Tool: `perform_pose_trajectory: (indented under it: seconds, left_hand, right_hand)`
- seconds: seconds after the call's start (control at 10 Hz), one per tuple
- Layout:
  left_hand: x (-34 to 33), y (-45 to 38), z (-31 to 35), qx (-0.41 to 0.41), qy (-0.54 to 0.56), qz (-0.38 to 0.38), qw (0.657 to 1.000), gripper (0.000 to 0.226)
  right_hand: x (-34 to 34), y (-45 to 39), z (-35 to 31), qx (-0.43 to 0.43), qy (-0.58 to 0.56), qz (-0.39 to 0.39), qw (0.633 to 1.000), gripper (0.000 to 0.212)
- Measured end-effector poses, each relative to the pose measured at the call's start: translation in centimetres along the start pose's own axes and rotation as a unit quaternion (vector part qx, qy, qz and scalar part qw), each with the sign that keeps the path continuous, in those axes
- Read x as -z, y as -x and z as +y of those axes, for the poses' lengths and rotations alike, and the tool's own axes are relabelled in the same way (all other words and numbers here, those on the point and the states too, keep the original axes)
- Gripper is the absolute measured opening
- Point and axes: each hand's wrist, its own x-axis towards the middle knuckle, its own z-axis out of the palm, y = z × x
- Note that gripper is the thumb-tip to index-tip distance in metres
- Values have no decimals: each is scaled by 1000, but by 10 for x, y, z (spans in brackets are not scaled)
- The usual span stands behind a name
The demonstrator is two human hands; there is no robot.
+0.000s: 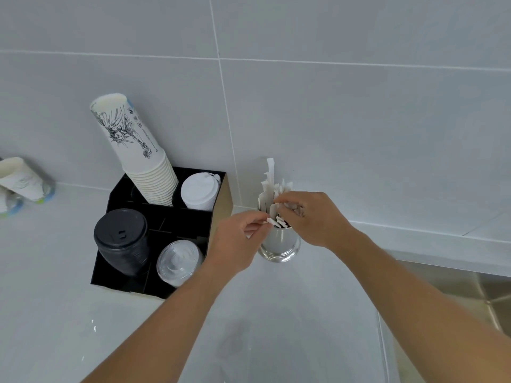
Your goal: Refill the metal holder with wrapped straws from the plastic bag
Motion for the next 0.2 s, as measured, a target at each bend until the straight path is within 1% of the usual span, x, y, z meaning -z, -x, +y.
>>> perform_pose_trajectory:
  seconds: [0.1,0.2]
  left_hand:
    - [4,3,5,22,19,-5,1000,15]
    - [16,11,10,53,8,-8,999,20]
  right_hand:
    - [4,5,-3,-14,6,10,1000,19]
    - [12,14,-12,-27,16,37,999,24]
